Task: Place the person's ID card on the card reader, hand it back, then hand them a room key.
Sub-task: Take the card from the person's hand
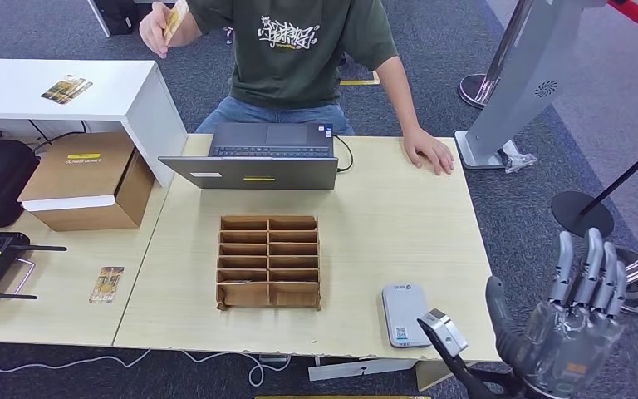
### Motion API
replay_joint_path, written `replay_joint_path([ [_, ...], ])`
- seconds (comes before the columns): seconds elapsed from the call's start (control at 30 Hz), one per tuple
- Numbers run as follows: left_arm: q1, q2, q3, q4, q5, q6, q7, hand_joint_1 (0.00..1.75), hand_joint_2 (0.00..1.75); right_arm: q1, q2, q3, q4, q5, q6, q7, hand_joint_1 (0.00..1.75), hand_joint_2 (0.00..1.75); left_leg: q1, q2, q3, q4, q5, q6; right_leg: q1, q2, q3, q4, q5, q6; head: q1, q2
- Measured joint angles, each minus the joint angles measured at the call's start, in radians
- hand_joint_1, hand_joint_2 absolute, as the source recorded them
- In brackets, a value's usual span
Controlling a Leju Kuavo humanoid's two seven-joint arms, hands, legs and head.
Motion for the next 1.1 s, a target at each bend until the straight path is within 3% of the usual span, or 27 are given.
replay_joint_path([
  [0.83, 0.0, 0.0, 0.0, -0.001, 0.002, 0.002, -0.014, 0.0, 0.0, -0.008, -0.009, 0.065, 0.001, 0.0, 0.0, 0.057, 0.0, 1.75, 0.0, 0.0, 0.0, 0.0, 0.0, 0.0, 0.0, 0.0, 0.0, 0.0, 0.0, 0.0, 0.0, 0.0],
  [1.1, 0.0, 0.002, -0.002, -0.001, 0.0, 0.003, -0.032, 0.0, 0.0, -0.066, -0.033, 0.108, 0.019, 0.0, 0.0, 0.13, 0.0, 1.75, 0.0, 0.0, 0.0, 0.0, 0.0, 0.0, 0.0, 0.0, 0.0, 0.0, 0.0, 0.0, 0.0, 0.0],
])
